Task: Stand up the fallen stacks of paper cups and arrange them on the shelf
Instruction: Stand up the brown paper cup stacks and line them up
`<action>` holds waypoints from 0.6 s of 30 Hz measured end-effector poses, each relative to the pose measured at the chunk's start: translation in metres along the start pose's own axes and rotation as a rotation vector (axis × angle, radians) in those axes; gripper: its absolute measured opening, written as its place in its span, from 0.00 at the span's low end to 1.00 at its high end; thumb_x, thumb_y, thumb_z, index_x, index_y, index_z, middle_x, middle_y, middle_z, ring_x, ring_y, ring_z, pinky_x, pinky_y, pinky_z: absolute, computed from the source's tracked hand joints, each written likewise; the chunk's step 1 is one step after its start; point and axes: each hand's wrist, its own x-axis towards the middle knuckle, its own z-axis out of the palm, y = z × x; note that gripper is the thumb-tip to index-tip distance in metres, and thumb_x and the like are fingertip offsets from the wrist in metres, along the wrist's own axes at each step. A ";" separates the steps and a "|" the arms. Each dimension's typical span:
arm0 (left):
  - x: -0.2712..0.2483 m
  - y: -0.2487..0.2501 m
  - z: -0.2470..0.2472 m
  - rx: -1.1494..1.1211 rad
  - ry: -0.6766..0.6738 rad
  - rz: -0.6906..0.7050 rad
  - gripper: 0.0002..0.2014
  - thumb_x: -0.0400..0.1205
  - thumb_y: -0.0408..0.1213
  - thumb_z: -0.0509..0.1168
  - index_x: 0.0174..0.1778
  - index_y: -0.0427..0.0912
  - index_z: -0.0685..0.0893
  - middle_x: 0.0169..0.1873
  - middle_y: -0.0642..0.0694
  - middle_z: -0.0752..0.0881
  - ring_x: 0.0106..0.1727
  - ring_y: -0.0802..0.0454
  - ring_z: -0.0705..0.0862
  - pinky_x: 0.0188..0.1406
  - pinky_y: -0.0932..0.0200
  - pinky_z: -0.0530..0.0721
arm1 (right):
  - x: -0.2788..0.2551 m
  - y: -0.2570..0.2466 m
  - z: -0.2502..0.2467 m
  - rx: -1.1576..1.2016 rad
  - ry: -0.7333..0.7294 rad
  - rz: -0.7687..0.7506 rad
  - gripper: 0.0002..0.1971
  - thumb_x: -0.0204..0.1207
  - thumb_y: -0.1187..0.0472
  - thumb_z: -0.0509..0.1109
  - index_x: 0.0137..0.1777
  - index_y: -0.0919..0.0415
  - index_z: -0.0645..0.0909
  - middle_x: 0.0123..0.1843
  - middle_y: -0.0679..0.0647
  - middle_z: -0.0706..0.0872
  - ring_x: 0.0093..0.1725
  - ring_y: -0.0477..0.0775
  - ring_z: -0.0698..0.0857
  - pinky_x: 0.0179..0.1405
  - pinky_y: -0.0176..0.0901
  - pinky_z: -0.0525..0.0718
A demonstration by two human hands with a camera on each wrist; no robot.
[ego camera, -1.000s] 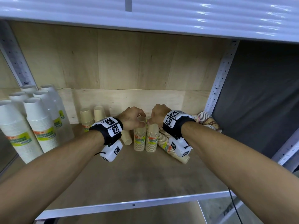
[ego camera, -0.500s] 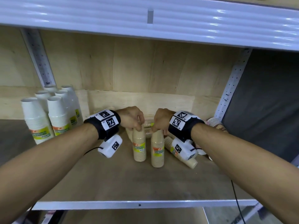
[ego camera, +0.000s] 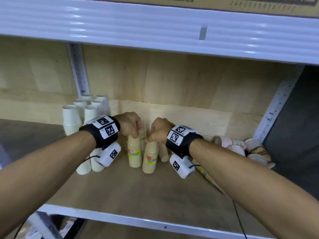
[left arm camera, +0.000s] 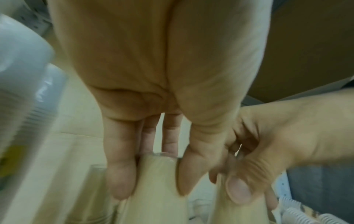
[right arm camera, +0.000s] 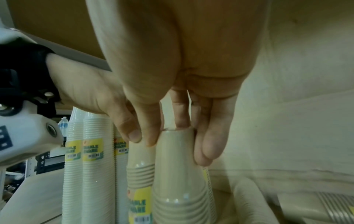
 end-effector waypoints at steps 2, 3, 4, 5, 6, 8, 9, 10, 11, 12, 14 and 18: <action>0.000 -0.009 0.000 -0.008 0.042 -0.033 0.13 0.71 0.31 0.77 0.49 0.46 0.87 0.48 0.48 0.87 0.50 0.49 0.86 0.49 0.52 0.88 | 0.008 -0.005 0.005 0.010 0.036 0.003 0.19 0.67 0.51 0.82 0.49 0.65 0.85 0.40 0.56 0.86 0.36 0.55 0.86 0.31 0.39 0.81; 0.000 -0.013 0.001 -0.007 0.062 -0.047 0.13 0.71 0.30 0.77 0.50 0.45 0.87 0.48 0.48 0.87 0.49 0.50 0.85 0.47 0.54 0.87 | 0.012 -0.007 0.008 0.023 0.059 0.009 0.20 0.66 0.51 0.82 0.49 0.66 0.85 0.43 0.58 0.88 0.41 0.57 0.88 0.33 0.41 0.82; -0.001 -0.016 0.002 -0.002 0.080 -0.055 0.14 0.72 0.30 0.76 0.51 0.45 0.87 0.48 0.48 0.87 0.49 0.51 0.85 0.43 0.58 0.85 | 0.016 -0.008 0.011 0.035 0.083 0.016 0.21 0.66 0.51 0.83 0.50 0.66 0.85 0.47 0.59 0.88 0.45 0.58 0.88 0.34 0.41 0.81; -0.001 -0.019 0.003 0.001 0.094 -0.060 0.14 0.73 0.29 0.76 0.52 0.44 0.87 0.49 0.48 0.86 0.48 0.51 0.84 0.40 0.60 0.83 | 0.020 -0.010 0.014 0.045 0.102 0.025 0.21 0.65 0.50 0.83 0.50 0.66 0.85 0.50 0.60 0.88 0.48 0.60 0.88 0.35 0.41 0.80; 0.000 -0.022 0.005 0.000 0.102 -0.064 0.14 0.73 0.29 0.75 0.53 0.45 0.86 0.49 0.48 0.86 0.48 0.51 0.83 0.38 0.62 0.80 | 0.024 -0.011 0.017 0.053 0.117 0.034 0.21 0.65 0.50 0.83 0.50 0.66 0.85 0.52 0.61 0.88 0.50 0.61 0.88 0.36 0.41 0.78; 0.001 -0.027 0.008 -0.002 0.107 -0.074 0.14 0.75 0.29 0.74 0.54 0.45 0.86 0.51 0.47 0.86 0.49 0.51 0.83 0.38 0.63 0.78 | 0.031 -0.013 0.023 0.072 0.131 0.043 0.22 0.65 0.49 0.83 0.50 0.65 0.84 0.55 0.62 0.86 0.52 0.62 0.87 0.38 0.42 0.78; 0.002 -0.029 0.009 0.004 0.113 -0.075 0.13 0.76 0.29 0.73 0.55 0.45 0.85 0.52 0.47 0.86 0.49 0.51 0.82 0.37 0.64 0.77 | 0.034 -0.014 0.025 0.079 0.131 0.046 0.22 0.65 0.49 0.82 0.51 0.65 0.84 0.56 0.62 0.86 0.53 0.62 0.86 0.40 0.43 0.80; 0.003 -0.031 0.011 0.010 0.122 -0.072 0.12 0.77 0.29 0.72 0.54 0.46 0.84 0.52 0.47 0.85 0.48 0.51 0.82 0.36 0.65 0.76 | 0.036 -0.014 0.027 0.083 0.130 0.048 0.22 0.66 0.50 0.82 0.52 0.65 0.84 0.56 0.61 0.86 0.53 0.61 0.86 0.42 0.44 0.82; 0.004 -0.032 0.013 0.013 0.128 -0.068 0.12 0.78 0.28 0.71 0.54 0.47 0.84 0.52 0.47 0.85 0.48 0.51 0.81 0.34 0.65 0.75 | 0.038 -0.014 0.028 0.088 0.132 0.047 0.21 0.67 0.50 0.81 0.53 0.65 0.85 0.56 0.61 0.86 0.52 0.61 0.86 0.44 0.45 0.83; 0.005 -0.034 0.015 0.014 0.136 -0.063 0.13 0.78 0.28 0.70 0.55 0.48 0.84 0.52 0.48 0.84 0.48 0.51 0.81 0.35 0.66 0.74 | 0.040 -0.014 0.030 0.091 0.135 0.045 0.20 0.68 0.51 0.80 0.53 0.65 0.85 0.55 0.60 0.86 0.52 0.61 0.87 0.44 0.45 0.84; 0.006 -0.035 0.019 0.017 0.153 -0.062 0.15 0.79 0.27 0.69 0.58 0.48 0.84 0.51 0.49 0.83 0.49 0.51 0.80 0.39 0.64 0.75 | 0.043 -0.015 0.032 0.100 0.136 0.040 0.19 0.68 0.52 0.80 0.51 0.65 0.86 0.53 0.61 0.87 0.50 0.62 0.87 0.40 0.44 0.82; 0.012 -0.038 0.022 0.012 0.170 -0.064 0.16 0.79 0.27 0.69 0.61 0.46 0.84 0.56 0.48 0.84 0.56 0.50 0.82 0.46 0.62 0.76 | 0.048 -0.016 0.035 0.099 0.147 0.031 0.17 0.68 0.50 0.79 0.46 0.62 0.84 0.50 0.60 0.86 0.48 0.62 0.86 0.35 0.41 0.75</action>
